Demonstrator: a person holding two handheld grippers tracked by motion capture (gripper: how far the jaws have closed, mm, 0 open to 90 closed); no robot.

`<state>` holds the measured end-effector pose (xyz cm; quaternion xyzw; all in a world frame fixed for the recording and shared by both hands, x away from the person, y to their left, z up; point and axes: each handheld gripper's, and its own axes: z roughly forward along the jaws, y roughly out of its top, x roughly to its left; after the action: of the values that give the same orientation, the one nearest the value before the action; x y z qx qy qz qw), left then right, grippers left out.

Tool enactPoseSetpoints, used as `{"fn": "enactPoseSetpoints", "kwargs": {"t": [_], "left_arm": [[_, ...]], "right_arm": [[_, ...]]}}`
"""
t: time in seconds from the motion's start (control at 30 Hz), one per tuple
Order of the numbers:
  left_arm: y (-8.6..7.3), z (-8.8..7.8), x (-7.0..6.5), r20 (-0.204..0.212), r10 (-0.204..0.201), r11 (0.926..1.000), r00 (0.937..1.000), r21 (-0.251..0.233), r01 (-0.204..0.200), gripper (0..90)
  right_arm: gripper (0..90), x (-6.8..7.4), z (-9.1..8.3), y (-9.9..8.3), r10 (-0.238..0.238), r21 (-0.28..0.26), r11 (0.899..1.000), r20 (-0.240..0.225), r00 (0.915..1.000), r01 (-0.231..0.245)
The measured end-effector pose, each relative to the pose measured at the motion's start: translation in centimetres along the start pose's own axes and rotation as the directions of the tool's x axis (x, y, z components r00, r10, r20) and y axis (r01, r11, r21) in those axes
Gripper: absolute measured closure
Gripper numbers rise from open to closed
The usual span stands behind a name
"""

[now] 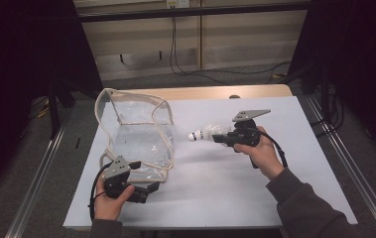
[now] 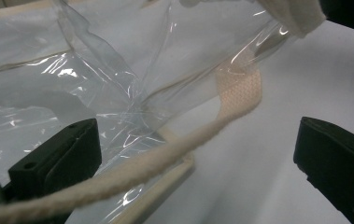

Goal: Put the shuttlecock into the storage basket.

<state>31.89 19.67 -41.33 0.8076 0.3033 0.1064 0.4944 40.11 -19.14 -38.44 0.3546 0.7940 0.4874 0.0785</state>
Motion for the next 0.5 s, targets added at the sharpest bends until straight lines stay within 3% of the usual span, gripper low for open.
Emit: {"fn": "enactPoseSetpoints", "kwargs": {"t": [0.5], "left_arm": [[0.0, 0.0, 0.0, -0.001, 0.001, 1.0000, 1.0000, -0.001, -0.001, 0.9]], "right_arm": [[88.4, 0.3, -0.2, 1.6, -0.006, 0.006, 1.000, -0.014, 0.9999, 0.006]]}}
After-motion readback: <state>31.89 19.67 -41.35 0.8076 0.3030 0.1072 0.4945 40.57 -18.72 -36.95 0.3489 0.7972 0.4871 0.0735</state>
